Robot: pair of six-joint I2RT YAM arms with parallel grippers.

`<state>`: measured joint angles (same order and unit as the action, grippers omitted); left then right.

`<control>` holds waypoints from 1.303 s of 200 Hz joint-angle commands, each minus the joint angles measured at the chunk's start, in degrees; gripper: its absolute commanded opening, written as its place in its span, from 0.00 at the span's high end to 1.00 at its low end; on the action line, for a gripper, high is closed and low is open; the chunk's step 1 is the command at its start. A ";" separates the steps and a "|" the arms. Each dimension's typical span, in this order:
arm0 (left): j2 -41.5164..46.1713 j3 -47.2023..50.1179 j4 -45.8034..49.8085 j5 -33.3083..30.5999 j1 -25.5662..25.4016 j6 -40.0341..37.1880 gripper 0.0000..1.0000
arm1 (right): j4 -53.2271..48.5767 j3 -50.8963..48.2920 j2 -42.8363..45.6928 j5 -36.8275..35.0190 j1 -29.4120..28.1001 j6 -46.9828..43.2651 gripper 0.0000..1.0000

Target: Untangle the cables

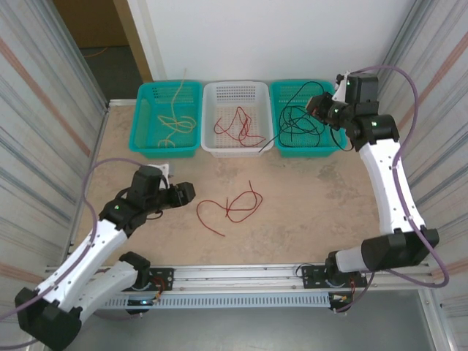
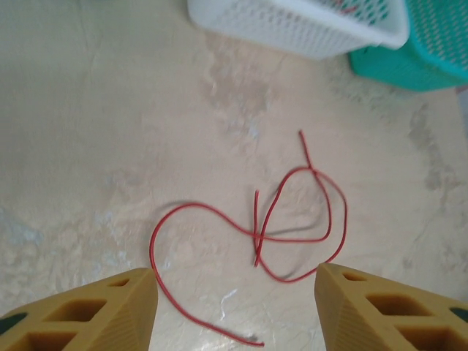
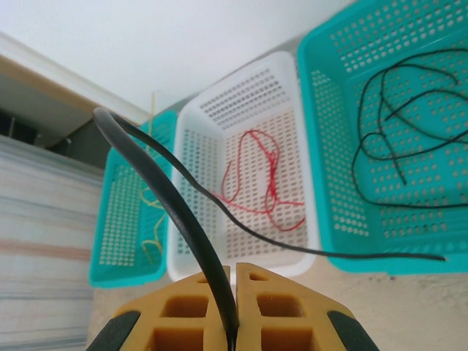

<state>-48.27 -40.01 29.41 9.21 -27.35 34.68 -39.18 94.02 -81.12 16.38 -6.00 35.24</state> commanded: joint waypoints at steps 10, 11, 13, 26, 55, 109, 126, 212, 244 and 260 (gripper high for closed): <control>-1.70 -1.56 0.31 4.54 0.28 -1.01 0.42 | -0.44 5.13 -6.23 0.49 3.21 -3.57 0.90; -1.72 -1.56 0.26 4.56 0.24 -1.01 0.42 | -0.45 5.26 -6.54 0.49 3.29 -3.63 0.90; -1.80 -1.56 0.24 4.51 0.27 -1.01 0.42 | -0.46 5.53 -7.00 0.56 3.50 -3.74 0.90; -1.87 -1.56 0.05 4.03 0.28 -0.86 0.41 | -0.98 7.88 -11.04 1.30 4.79 -4.23 0.86; -2.00 -2.08 0.73 3.03 0.26 -0.66 0.38 | -5.75 15.70 -18.56 -0.89 5.92 -5.87 0.58; -3.86 -2.63 -0.09 1.69 0.33 -0.97 0.38 | -1.71 0.69 -8.86 -4.63 -0.51 -8.37 0.44; -5.04 -3.21 -1.25 2.14 0.37 -0.95 0.40 | -0.21 -7.75 -3.74 -6.97 -5.14 -8.84 0.43; -7.24 -4.84 -2.16 3.57 0.46 -0.62 0.42 | -5.10 -13.60 -4.44 -18.53 -10.50 -13.98 0.45; -6.03 -3.38 -2.22 3.33 0.46 0.04 0.42 | -6.24 -6.94 -15.99 -14.83 -6.95 -15.57 0.54; -5.72 -3.30 -1.58 3.03 0.46 -0.09 0.42 | -6.41 -3.25 -20.95 -14.86 -6.92 -16.47 0.57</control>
<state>-55.24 -43.59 27.62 12.23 -27.31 34.72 -43.79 86.06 -95.79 0.58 -13.50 21.76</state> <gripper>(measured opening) 0.581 0.454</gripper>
